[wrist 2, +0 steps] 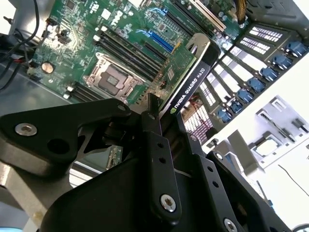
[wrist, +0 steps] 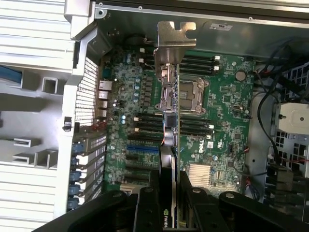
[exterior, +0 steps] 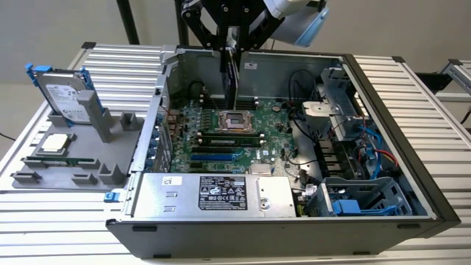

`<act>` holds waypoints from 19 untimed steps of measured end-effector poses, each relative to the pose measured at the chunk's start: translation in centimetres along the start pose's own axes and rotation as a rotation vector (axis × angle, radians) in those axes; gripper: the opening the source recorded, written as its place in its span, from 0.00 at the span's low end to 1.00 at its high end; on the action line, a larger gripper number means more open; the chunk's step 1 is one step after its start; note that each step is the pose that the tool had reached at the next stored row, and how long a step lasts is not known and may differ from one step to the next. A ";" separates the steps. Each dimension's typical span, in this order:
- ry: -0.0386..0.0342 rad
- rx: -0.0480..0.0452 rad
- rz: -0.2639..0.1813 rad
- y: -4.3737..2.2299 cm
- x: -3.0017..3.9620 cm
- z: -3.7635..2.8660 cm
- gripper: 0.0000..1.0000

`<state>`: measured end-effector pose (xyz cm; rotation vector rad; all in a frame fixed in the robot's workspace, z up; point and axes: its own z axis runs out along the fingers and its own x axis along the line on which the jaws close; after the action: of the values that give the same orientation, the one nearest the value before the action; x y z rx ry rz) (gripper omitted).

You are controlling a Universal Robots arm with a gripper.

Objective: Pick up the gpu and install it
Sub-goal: 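Insert the gpu into the slot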

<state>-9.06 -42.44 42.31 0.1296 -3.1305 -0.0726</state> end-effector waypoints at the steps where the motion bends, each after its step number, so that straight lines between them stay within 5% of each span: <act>1: 0.0002 0.0001 -0.004 0.00 0.00 0.00 0.00; 19: 0.0037 0.0004 -0.079 0.00 0.00 0.00 0.00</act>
<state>-9.06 -42.44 42.31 0.2537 -3.1211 -0.0721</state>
